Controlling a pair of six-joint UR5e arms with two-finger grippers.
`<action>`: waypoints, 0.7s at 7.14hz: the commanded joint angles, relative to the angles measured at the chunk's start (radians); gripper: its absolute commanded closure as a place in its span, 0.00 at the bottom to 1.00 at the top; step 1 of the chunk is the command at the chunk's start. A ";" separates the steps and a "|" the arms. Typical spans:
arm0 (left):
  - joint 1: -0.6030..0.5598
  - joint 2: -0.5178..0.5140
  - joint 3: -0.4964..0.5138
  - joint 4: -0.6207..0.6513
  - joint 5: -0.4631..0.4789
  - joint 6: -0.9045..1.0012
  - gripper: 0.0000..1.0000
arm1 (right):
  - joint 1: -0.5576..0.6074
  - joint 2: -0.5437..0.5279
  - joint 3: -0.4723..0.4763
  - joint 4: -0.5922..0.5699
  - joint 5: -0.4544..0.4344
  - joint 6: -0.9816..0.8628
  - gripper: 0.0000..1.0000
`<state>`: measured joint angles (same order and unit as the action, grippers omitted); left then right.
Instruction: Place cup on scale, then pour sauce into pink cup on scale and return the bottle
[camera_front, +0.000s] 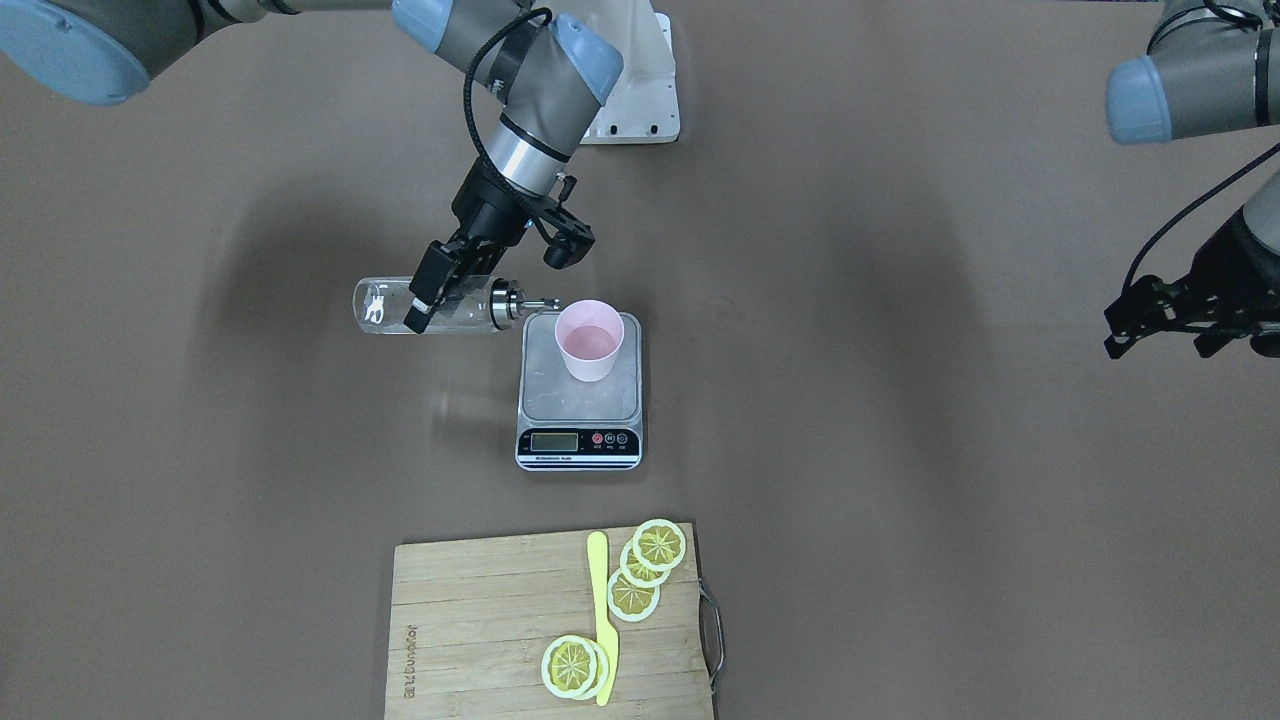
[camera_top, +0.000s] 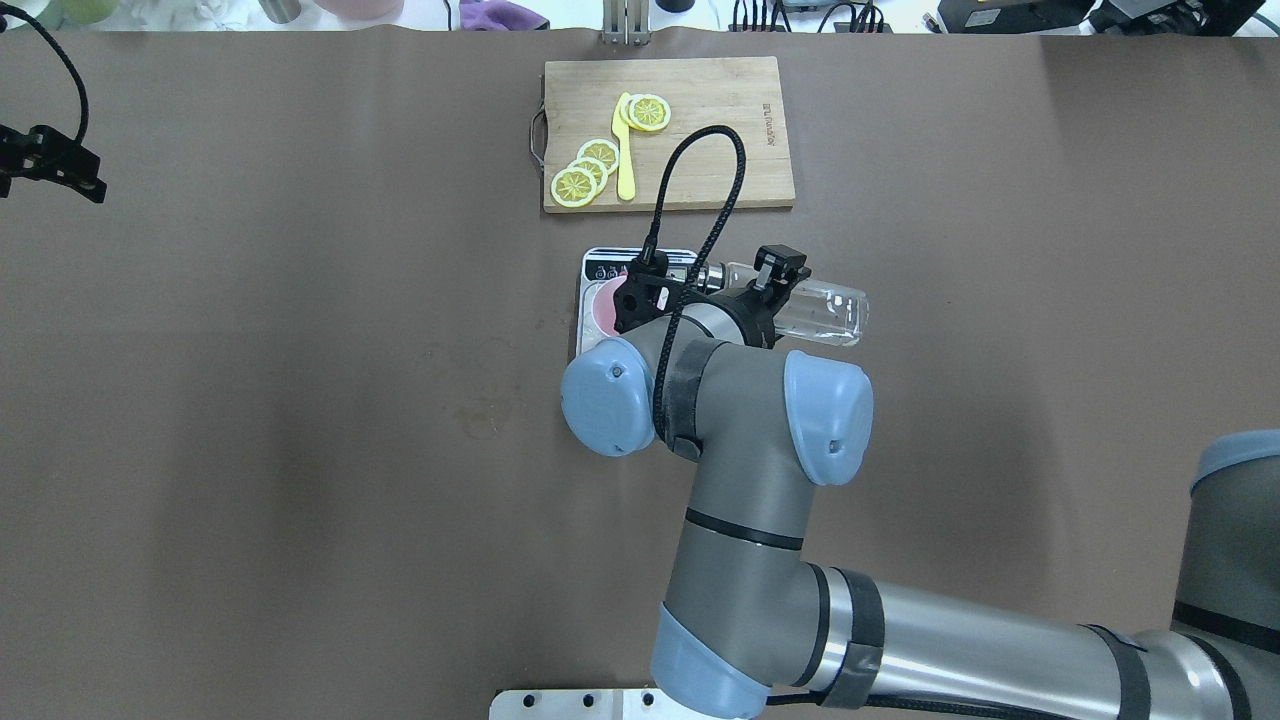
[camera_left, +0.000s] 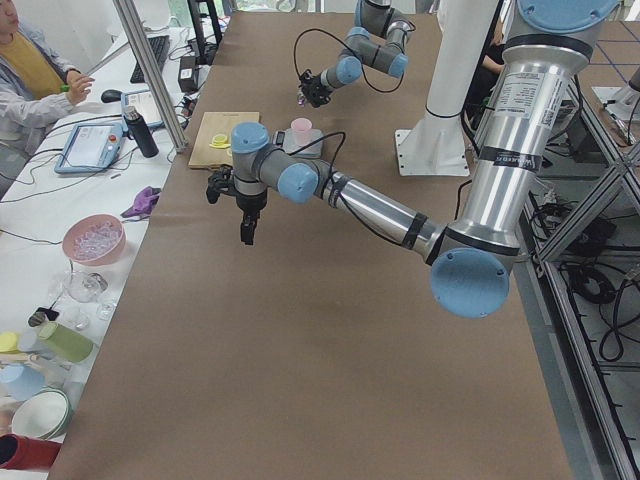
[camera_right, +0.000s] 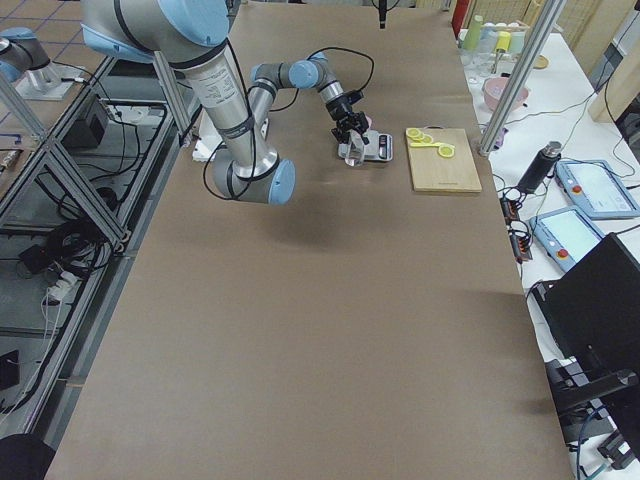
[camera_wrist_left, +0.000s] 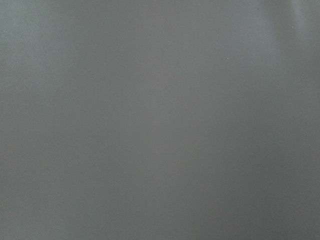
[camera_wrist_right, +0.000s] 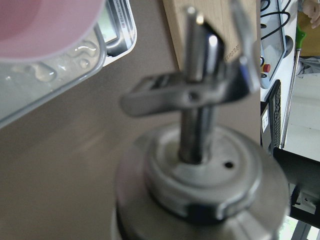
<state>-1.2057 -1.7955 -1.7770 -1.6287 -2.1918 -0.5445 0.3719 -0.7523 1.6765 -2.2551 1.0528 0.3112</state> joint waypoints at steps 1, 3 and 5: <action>0.000 0.001 0.001 0.001 0.001 0.000 0.02 | -0.001 0.068 -0.076 -0.070 -0.039 -0.049 1.00; 0.000 0.001 0.001 0.001 0.000 0.000 0.02 | -0.001 0.070 -0.078 -0.107 -0.069 -0.122 1.00; -0.003 0.001 -0.005 0.001 0.001 0.000 0.02 | -0.001 0.105 -0.128 -0.158 -0.121 -0.248 1.00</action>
<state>-1.2073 -1.7948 -1.7778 -1.6276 -2.1909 -0.5446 0.3712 -0.6696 1.5792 -2.3853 0.9615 0.1437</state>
